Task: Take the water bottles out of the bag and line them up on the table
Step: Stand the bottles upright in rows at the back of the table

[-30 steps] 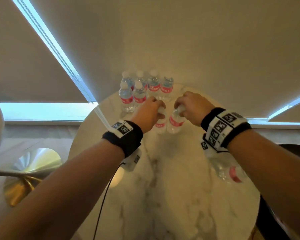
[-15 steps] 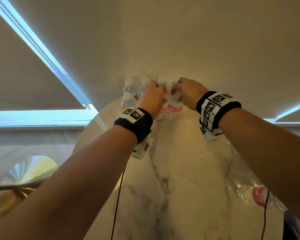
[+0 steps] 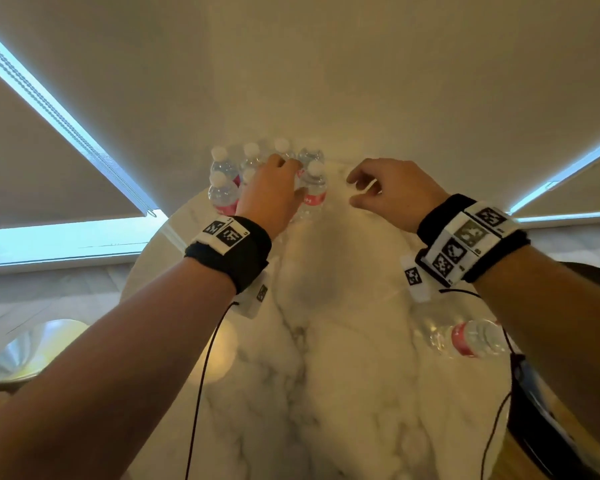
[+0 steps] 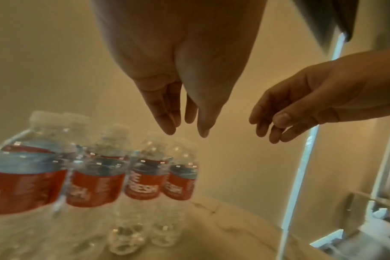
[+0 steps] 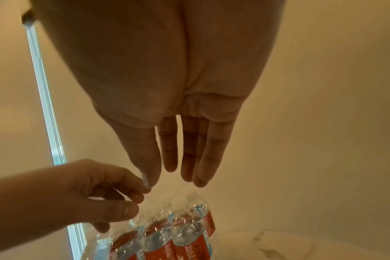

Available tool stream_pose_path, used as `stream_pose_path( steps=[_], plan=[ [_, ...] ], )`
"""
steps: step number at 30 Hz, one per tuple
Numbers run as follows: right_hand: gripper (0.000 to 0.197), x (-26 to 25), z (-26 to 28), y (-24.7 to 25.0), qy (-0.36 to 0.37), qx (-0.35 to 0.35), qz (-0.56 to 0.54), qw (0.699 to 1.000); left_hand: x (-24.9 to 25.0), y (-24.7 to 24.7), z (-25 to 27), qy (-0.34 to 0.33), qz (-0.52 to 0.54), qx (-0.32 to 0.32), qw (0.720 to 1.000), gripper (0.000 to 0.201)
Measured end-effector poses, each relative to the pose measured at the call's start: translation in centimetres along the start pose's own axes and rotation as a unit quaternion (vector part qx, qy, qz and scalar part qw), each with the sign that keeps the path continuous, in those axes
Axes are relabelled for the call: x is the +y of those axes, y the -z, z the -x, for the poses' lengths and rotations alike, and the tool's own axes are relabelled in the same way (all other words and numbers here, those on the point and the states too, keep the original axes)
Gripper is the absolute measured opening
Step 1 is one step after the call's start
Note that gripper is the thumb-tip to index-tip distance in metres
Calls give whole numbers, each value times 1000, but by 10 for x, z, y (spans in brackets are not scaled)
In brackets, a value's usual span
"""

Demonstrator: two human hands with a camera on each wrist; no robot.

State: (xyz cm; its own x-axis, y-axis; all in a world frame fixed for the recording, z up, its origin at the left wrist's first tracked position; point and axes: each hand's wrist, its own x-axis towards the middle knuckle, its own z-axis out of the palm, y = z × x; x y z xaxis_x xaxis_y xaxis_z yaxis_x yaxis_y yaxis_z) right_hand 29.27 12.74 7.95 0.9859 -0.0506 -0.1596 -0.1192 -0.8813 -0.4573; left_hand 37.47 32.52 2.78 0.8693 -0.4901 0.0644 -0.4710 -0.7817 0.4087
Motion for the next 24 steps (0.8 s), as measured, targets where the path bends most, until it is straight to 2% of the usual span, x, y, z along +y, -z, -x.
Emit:
stream_pose_path(
  steps=[3, 7, 11, 14, 18, 21, 24],
  plan=[
    [25, 24, 68, 16, -43, 26, -35, 998, 46, -13, 33, -65, 48, 0, 997, 35],
    [23, 76, 141, 25, -106, 42, -20, 993, 124, -52, 80, -99, 127, -101, 982, 33],
    [29, 131, 187, 23, -137, 13, 66, 988, 195, -90, 116, -137, 146, -195, 960, 41],
    [40, 167, 209, 12, -179, -31, 109, 977, 228, -117, 130, -159, 133, -233, 950, 50],
    [45, 191, 222, 1, -201, -102, 71, 972, 244, -140, 139, -165, 128, -212, 955, 44],
    [42, 193, 215, 5, -186, -94, 59, 976, 244, -144, 133, -120, 169, -182, 961, 35],
    [37, 192, 197, 16, -179, -73, 65, 979, 228, -133, 112, -52, 186, -164, 967, 36]
  ],
)
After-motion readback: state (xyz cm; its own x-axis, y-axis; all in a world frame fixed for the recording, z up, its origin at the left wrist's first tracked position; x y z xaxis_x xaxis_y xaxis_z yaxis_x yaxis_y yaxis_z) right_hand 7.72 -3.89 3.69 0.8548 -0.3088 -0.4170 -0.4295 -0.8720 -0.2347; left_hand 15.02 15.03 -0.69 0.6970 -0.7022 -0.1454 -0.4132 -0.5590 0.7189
